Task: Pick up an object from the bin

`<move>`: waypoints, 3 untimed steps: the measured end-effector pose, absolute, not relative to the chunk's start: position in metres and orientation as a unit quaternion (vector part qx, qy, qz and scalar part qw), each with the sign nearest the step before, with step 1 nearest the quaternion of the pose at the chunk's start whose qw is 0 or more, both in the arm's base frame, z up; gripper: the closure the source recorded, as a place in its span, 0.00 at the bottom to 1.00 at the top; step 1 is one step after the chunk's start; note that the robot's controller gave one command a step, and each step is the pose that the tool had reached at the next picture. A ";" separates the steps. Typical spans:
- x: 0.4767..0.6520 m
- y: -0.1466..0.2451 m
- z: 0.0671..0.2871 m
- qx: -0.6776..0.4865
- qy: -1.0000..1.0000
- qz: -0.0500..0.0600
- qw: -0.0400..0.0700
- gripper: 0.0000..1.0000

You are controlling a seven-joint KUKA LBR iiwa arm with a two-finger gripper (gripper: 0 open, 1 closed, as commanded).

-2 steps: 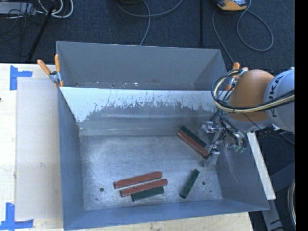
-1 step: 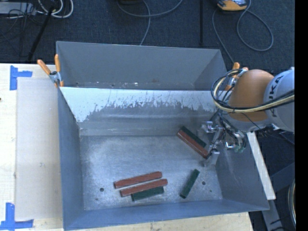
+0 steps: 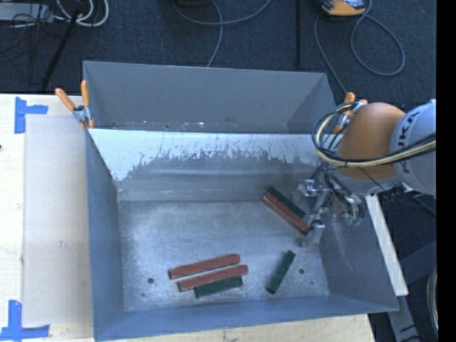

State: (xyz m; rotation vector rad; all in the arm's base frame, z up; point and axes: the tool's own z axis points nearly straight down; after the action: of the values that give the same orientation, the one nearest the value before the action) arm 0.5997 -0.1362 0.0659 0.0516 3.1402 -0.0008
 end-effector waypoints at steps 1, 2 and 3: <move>0.600 -0.135 0.066 0.014 1.000 0.000 0.000 0.00; 0.601 -0.135 0.066 0.013 1.000 0.000 0.001 1.00; 0.603 -0.135 0.127 0.011 1.000 -0.001 0.003 1.00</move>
Offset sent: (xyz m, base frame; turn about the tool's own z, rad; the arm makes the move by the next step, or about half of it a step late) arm 0.0000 0.0000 0.0000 0.0000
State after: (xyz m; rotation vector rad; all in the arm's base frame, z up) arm 0.6025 -0.1351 0.1272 0.0341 3.1345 -0.0031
